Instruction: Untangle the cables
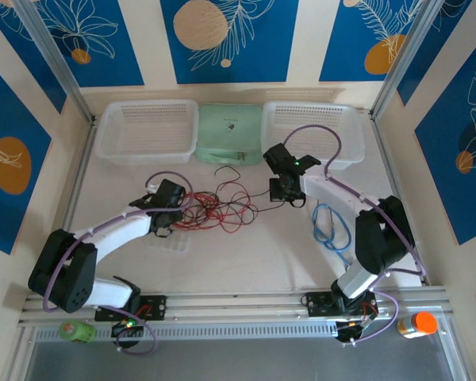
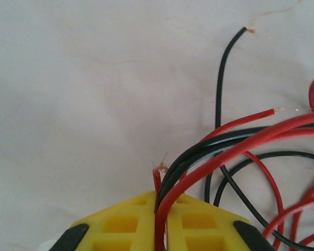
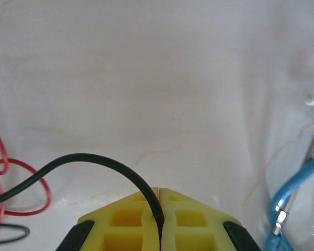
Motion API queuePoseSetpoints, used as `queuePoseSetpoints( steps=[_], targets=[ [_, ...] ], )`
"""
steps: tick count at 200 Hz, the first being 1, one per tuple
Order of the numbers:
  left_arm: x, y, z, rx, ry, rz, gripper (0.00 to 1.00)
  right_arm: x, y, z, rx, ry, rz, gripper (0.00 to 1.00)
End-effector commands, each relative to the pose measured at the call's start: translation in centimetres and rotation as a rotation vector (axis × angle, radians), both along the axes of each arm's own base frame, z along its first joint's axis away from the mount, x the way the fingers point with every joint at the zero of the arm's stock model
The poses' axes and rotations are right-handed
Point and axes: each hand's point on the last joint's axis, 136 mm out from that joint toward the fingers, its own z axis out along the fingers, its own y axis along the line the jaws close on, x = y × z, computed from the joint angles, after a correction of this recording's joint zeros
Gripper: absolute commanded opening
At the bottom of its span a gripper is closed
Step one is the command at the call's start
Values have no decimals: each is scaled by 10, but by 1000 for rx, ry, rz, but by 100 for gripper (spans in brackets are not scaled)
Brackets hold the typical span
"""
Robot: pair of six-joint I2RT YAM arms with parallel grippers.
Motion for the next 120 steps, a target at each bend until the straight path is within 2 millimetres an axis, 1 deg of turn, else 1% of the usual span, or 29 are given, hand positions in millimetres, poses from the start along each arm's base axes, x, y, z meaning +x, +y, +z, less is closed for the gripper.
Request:
queuePoseSetpoints(
  steps=[1, 10, 19, 36, 42, 50, 64, 73, 81, 90, 106, 120],
  targets=[
    [1, 16, 9, 58, -22, 11, 22, -14, -29, -5, -66, 33, -61, 0],
    [4, 13, 12, 54, -29, -9, 29, -16, -32, -9, -69, 43, -68, 0],
    [7, 9, 15, 47, -32, -34, 35, -17, -31, -14, -58, 56, -66, 0],
    [12, -1, 20, 28, -22, -85, 45, -18, -17, -22, -14, 76, -44, 0],
    [13, -5, 21, 16, -16, -104, 48, -18, -12, -25, -6, 82, -36, 2],
    [15, -12, 23, -2, -8, -131, 54, -19, -7, -28, -3, 92, -27, 9],
    [17, -23, 26, -31, 4, -177, 62, -19, 0, -28, -12, 106, -11, 25],
    [18, -29, 30, -45, 10, -201, 67, -18, 5, -24, -16, 105, 5, 37],
    [18, -33, 34, -52, 16, -220, 69, -19, 8, -19, -17, 104, 20, 45],
    [18, -38, 39, -56, 16, -244, 72, -20, 13, -8, -14, 95, 40, 51],
    [16, -41, 49, -54, 22, -268, 75, -24, 24, 16, -4, 67, 87, 61],
    [12, -42, 55, -53, 41, -276, 77, -27, 40, 38, 29, 31, 135, 67]
  ],
)
